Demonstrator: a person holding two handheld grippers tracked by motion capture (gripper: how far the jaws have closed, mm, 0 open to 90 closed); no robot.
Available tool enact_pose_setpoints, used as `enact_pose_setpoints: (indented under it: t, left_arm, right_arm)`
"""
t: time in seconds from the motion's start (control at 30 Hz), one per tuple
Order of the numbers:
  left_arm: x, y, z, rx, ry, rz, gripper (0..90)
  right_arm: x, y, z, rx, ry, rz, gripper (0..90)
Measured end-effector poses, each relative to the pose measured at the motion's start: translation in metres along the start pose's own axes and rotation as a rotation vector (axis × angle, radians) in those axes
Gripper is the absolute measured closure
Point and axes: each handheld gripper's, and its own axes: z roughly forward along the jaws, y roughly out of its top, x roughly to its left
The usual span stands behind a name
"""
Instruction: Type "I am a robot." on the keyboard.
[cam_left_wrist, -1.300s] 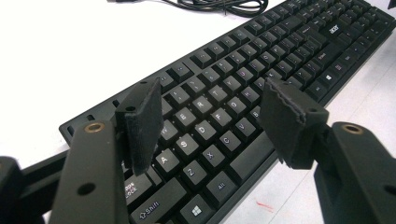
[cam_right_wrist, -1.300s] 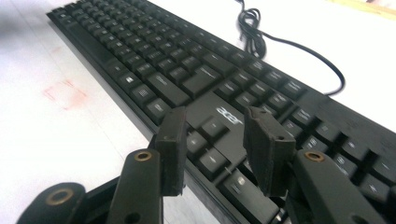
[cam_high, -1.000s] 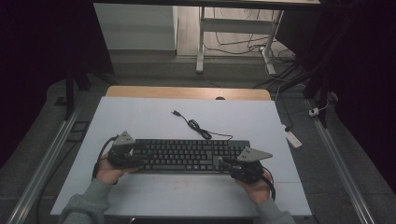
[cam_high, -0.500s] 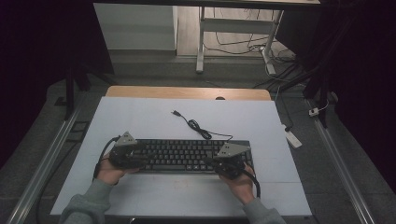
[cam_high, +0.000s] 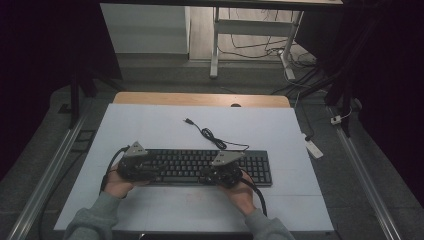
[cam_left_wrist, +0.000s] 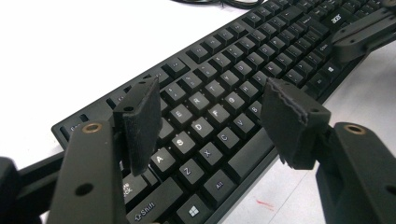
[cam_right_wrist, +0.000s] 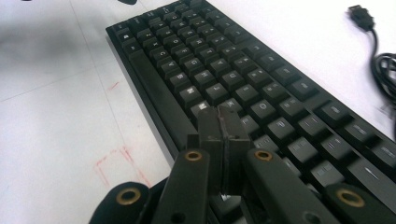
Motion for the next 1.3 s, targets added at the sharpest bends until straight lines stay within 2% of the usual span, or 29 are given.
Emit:
enact_pose_setpoints:
  t: [0.47, 1.13, 1.3]
  left_arm:
    - [-0.001, 0.000, 0.001, 0.005, 0.001, 0.006, 37.8]
    - [-0.001, -0.001, 0.000, 0.006, 0.005, 0.010, 37.4]
    - [-0.001, -0.001, 0.001, 0.007, 0.008, 0.015, 37.2]
  right_arm:
    - [0.004, 0.014, 0.033, 0.035, 0.018, -0.026, 89.4]
    - [0.000, 0.012, 0.046, 0.057, 0.011, -0.028, 89.4]
    - [-0.001, 0.010, 0.049, 0.063, 0.019, -0.004, 89.5]
